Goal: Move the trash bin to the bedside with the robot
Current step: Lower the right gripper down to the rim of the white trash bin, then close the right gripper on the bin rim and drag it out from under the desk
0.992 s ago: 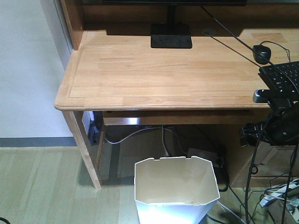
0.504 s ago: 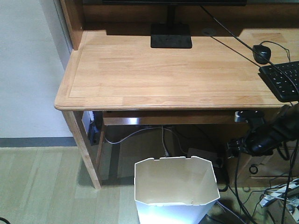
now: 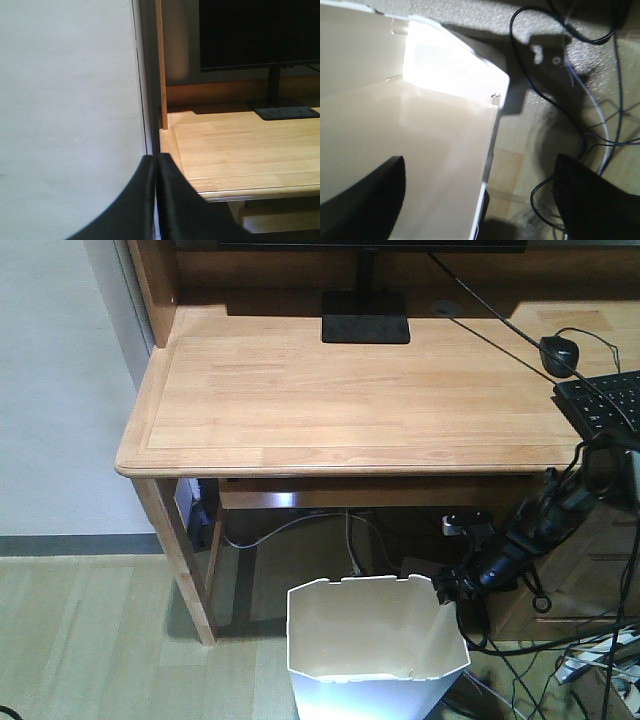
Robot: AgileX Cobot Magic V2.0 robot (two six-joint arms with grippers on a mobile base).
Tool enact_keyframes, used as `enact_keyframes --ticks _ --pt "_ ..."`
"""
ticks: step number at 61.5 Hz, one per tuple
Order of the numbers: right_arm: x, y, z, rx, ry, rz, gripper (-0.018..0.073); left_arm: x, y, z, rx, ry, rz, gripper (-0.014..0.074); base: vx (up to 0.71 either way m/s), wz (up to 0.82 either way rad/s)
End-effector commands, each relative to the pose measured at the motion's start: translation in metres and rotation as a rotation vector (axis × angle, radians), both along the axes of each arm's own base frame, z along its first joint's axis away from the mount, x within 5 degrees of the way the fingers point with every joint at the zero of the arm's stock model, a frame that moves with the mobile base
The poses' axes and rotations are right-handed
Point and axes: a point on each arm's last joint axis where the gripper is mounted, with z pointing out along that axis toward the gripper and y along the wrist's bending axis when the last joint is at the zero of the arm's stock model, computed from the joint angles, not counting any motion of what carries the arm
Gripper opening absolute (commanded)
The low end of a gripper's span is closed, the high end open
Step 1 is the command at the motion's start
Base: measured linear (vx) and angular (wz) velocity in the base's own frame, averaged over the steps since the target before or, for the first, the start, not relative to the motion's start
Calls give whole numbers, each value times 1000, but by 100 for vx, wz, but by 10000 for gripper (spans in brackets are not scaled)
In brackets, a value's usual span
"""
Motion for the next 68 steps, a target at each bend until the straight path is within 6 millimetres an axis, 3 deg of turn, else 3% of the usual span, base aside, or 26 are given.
enact_keyframes --ticks 1,23,51,59,68 --pt "19 -1 5 21 -38 6 567 0 0 3 -22 -70 -2 -6 0 0" --pt "22 2 -43 53 22 -41 527 0 0 3 -22 -70 -2 -6 0 0" --pt "24 6 -67 115 95 -53 81 0 0 3 -22 -70 -2 -6 0 0" --pt "26 6 -71 122 101 -62 9 0 0 3 -22 -70 -2 -6 0 0" --pt "26 6 -72 122 102 -61 -8 0 0 3 -22 -70 -2 -6 0 0"
